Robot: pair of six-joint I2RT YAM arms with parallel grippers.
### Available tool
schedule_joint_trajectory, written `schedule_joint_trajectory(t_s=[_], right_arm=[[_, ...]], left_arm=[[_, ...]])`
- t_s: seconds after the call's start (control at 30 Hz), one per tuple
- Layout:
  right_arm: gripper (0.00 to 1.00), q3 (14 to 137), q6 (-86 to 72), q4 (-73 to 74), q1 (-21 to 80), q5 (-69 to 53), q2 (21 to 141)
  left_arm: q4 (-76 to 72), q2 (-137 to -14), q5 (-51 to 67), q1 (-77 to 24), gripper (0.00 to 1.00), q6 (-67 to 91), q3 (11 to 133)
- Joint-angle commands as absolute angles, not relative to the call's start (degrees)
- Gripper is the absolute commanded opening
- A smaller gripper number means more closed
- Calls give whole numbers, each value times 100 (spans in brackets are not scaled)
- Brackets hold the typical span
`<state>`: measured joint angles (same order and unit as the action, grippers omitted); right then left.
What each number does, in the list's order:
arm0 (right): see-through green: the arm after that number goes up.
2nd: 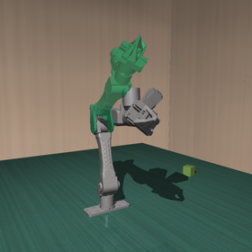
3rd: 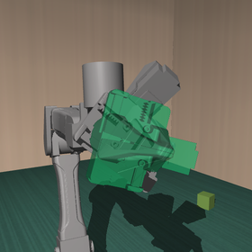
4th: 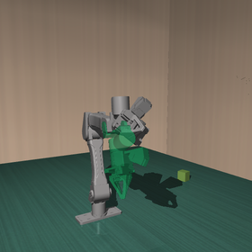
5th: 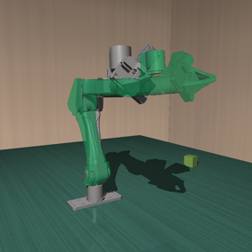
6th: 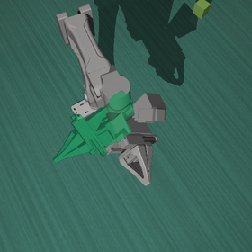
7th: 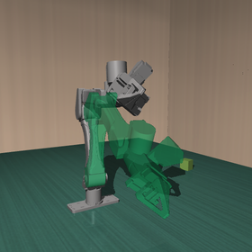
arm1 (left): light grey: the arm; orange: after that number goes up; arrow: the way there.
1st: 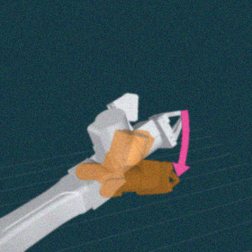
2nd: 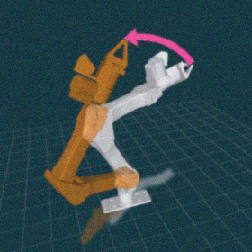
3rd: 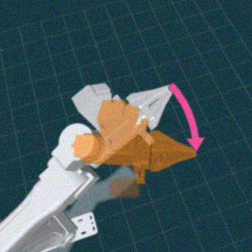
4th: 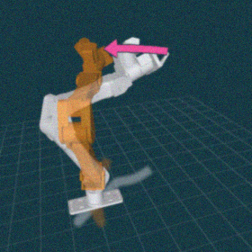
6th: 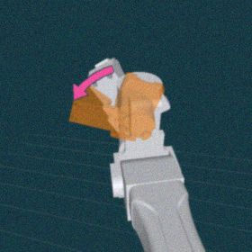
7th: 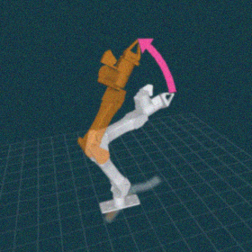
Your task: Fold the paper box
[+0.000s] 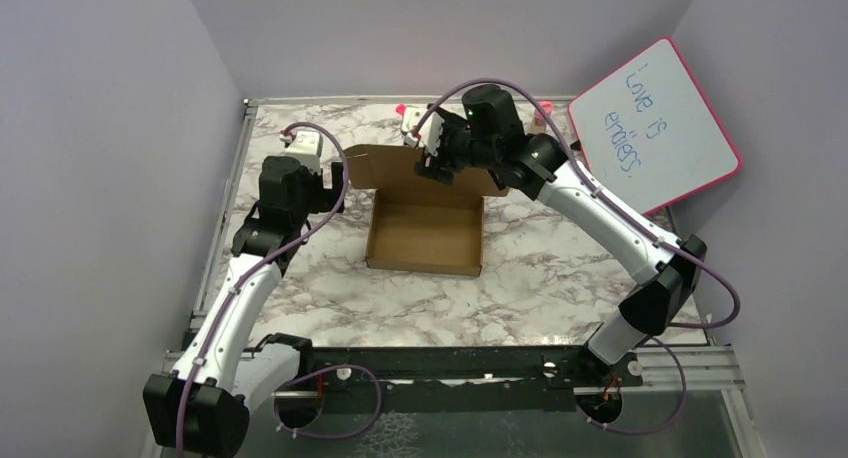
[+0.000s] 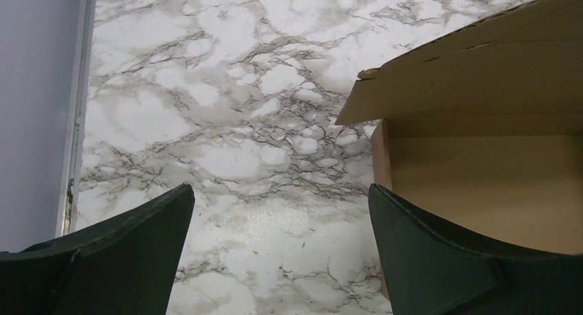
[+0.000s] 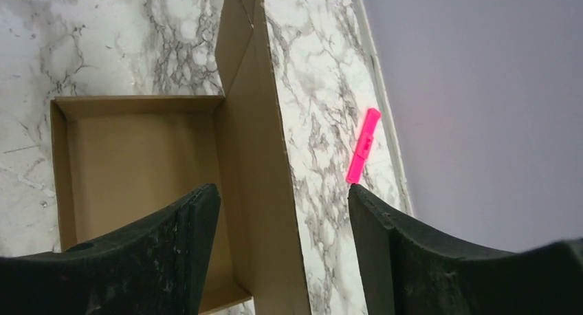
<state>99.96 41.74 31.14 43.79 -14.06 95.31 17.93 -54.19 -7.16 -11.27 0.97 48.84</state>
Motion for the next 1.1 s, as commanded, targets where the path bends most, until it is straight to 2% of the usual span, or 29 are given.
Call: schedule_joint_trajectory(t_s=[0.0,0.17,0.4,0.57,0.87,1.07], right_arm=[[75,9669,3903,2569,4232,-1042,8859],[80,9174,3652,2684,3758,-1094,8461],[81,8640,3233,2635,3102,-1257,7902],[81,8422,3111,2917,2864,-1119,7640],[75,8247,3014,3427,2665,-1138,7594],[65,7981,2914,3454,2609,-1095,7493]], left_arm=[[1606,-5765,-50,-1075,97,-430,5309],[1400,-6137,670,-719,95,-744,5504],[1164,-6532,2631,-137,91,-1022,5932],[1252,-6749,3447,-70,87,-1352,6193],[1953,-7382,4497,-70,77,-2180,6840],[2188,-7711,5068,-70,67,-2327,7186]])
